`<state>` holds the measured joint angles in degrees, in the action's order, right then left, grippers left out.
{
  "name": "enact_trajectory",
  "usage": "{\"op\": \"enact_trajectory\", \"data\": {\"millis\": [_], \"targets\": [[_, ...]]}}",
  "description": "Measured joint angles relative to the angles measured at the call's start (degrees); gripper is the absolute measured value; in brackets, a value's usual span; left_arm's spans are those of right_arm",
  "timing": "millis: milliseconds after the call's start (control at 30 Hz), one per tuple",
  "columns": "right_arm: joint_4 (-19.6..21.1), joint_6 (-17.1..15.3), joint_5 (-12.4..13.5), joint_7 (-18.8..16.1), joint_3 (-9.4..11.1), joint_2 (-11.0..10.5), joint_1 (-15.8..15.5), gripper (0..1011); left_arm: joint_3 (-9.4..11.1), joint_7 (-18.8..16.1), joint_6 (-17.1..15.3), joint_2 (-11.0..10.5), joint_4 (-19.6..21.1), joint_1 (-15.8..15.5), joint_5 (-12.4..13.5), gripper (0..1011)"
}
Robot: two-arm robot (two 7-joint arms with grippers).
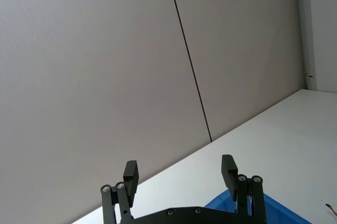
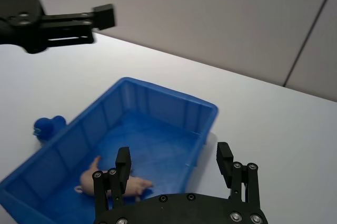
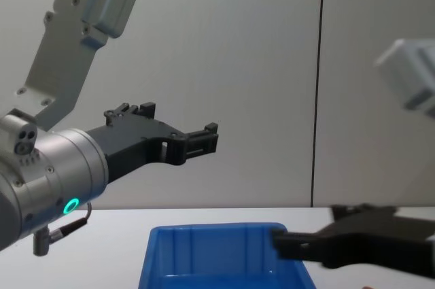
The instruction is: Pick up the two dolls from the table and place them into the box.
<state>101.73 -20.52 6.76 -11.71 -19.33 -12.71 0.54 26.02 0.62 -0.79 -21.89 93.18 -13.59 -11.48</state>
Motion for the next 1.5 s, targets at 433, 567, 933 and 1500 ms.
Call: {"op": "enact_trajectory", "data": {"millis": [433,567,933,1500], "targets": [[3.5,-1.8,4.8,-3.7,5.5,-8.2,-2.8,1001,0.0,0.0,0.0,0.0,0.0,0.0,0.0,1001],[4.6,-1.2,5.7,-4.8,6.9,-10.6,-4.3,1001,0.0,0.0,0.0,0.0,0.0,0.0,0.0,1001],[6.7,0.0,7.3,-6.6,9.5,-16.0,-8.4,1001,0.0,0.0,0.0,0.0,0.0,0.0,0.0,1001],[4.3,0.3,5.5,-9.2,9.0,-17.1,-9.3,1001,0.0,0.0,0.0,0.0,0.0,0.0,0.0,1001]]}}
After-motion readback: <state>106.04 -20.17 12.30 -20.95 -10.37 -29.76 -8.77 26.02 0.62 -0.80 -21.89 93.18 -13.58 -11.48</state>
